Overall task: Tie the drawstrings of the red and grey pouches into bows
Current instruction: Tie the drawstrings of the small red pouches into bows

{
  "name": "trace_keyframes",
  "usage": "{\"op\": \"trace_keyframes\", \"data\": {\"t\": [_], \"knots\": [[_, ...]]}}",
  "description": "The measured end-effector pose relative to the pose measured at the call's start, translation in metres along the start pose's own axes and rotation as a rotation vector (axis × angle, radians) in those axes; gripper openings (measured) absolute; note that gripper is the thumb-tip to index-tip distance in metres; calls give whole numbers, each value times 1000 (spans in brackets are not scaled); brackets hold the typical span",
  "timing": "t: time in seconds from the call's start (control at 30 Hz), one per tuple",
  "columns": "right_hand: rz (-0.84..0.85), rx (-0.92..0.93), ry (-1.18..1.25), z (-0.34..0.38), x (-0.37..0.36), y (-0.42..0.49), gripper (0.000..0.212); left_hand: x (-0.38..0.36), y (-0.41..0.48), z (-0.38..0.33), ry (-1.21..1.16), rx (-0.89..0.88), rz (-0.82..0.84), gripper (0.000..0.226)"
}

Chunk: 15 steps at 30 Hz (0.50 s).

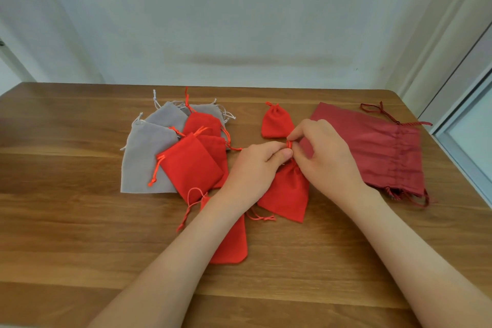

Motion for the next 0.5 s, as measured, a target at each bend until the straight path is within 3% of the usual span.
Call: {"op": "trace_keyframes", "data": {"t": [0.13, 0.3, 0.5], "knots": [[45, -4, 35, 1, -3, 1, 15, -1, -1, 1, -18, 21, 45, 21], [223, -284, 383, -20, -15, -4, 34, -8, -2, 0, 66, -1, 77, 28], [285, -334, 378, -26, -19, -6, 14, -3, -2, 2, 84, 5, 51, 20]]}}
Point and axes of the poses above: each hand's wrist, its own y-axis towards the middle knuckle, its own x-axis out of the back of the hand, z = x × y, the point moved 9 cm from there along y, towards the middle knuckle, and after that the axes turned 4 degrees about x, right-handed, at the moved point
